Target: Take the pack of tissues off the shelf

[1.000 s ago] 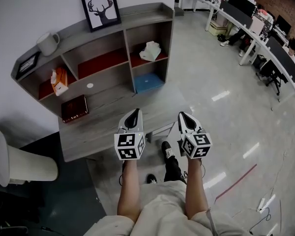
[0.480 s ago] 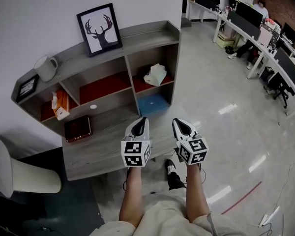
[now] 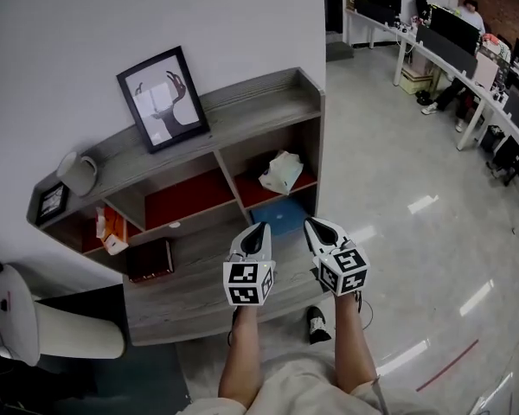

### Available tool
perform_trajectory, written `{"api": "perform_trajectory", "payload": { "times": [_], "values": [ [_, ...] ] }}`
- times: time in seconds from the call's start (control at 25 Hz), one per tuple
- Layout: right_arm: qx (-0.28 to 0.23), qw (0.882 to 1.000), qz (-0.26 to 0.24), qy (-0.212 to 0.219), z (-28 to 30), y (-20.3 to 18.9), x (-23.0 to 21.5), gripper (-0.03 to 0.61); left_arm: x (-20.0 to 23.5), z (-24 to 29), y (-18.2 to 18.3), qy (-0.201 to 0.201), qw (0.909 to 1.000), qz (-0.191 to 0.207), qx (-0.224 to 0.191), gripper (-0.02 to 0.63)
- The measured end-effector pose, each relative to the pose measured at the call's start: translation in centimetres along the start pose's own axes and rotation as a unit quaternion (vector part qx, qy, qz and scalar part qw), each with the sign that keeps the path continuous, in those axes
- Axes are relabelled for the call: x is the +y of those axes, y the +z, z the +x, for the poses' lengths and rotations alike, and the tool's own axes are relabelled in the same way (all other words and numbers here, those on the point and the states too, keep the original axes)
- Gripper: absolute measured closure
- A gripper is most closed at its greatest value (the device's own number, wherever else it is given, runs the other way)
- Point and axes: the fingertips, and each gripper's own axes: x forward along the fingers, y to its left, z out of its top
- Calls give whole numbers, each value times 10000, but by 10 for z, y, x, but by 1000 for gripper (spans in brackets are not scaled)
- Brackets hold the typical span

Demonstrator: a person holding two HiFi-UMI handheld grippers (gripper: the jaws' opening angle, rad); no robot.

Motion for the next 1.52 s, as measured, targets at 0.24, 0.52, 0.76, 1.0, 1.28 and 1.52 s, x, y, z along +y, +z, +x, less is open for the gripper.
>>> {"api": "perform_trajectory", "payload": {
  "times": [0.24, 0.52, 0.76, 1.0, 1.28, 1.52],
  "values": [
    [67, 10000, 54, -42, 47, -1, -32, 563, 16, 34, 8, 303, 9995, -91, 39, 604],
    [518, 9980, -232, 279, 100, -16, -38, 560, 25, 63, 10, 571, 9982, -153, 80, 604],
    [779, 9946, -524, 454, 125, -26, -41, 422, 34, 76, -3, 877, 9954, -340, 182, 604],
    [860, 9916, -817, 514, 144, -36, -49, 403, 35, 87, -14, 1044, 9935, -352, 299, 604],
    [1106, 9885, -921, 473, 159, -44, -48, 430, 34, 87, -22, 1206, 9912, -294, 460, 604],
    [1034, 9881, -982, 570, 158, -44, -45, 524, 46, 75, -28, 1415, 9879, -324, 542, 604]
  ]
}}
